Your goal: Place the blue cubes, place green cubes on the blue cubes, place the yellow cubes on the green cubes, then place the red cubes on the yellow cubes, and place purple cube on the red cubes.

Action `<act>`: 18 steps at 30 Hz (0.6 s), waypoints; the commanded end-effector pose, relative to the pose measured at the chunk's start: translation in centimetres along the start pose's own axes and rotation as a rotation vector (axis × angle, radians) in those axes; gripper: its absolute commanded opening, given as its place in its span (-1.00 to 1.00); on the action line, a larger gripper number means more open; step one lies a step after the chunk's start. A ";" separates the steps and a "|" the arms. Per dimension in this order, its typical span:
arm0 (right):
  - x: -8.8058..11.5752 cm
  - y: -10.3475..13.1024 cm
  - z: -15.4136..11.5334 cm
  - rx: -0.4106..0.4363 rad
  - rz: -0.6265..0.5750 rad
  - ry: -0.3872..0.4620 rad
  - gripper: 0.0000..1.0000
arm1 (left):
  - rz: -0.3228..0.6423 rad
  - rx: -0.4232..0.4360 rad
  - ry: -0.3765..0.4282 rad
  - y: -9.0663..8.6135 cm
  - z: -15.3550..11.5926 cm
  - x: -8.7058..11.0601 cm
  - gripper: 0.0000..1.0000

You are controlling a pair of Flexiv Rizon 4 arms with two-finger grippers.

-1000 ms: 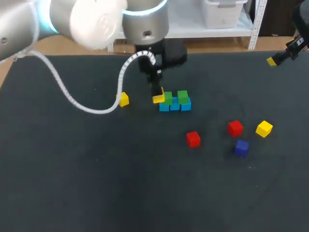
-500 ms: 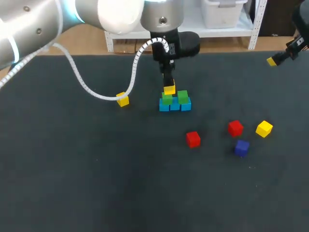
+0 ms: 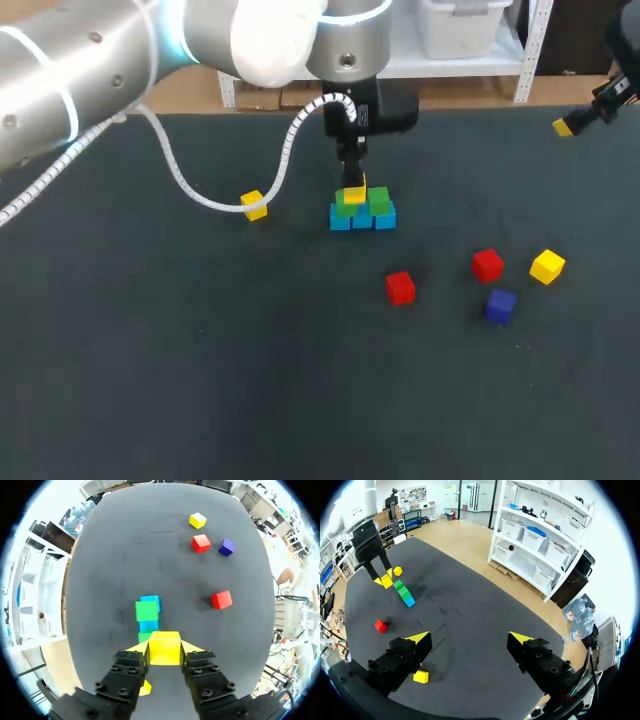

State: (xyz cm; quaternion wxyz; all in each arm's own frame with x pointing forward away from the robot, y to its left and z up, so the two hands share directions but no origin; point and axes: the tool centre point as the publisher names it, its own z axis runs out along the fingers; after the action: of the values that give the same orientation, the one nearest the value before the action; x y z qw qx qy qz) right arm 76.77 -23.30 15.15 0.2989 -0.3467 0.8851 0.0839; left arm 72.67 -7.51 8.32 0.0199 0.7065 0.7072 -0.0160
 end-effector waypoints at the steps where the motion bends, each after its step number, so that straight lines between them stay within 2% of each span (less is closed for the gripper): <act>1: -0.1 -0.1 0.1 -0.004 -0.001 0.000 1.00 | 0.004 0.008 0.010 1.3 0.2 -0.6 -1.00; 18: -0.1 -0.1 0.1 -0.004 -0.001 0.000 1.00 | -0.001 -0.028 0.004 2.3 1.9 -1.4 -1.00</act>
State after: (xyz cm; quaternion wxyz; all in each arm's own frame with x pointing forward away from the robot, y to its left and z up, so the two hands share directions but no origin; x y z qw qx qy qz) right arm 76.77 -23.30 15.15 0.2989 -0.3468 0.8851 0.0839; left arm 74.67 -8.83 6.61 0.0308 0.7060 0.7076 -0.0056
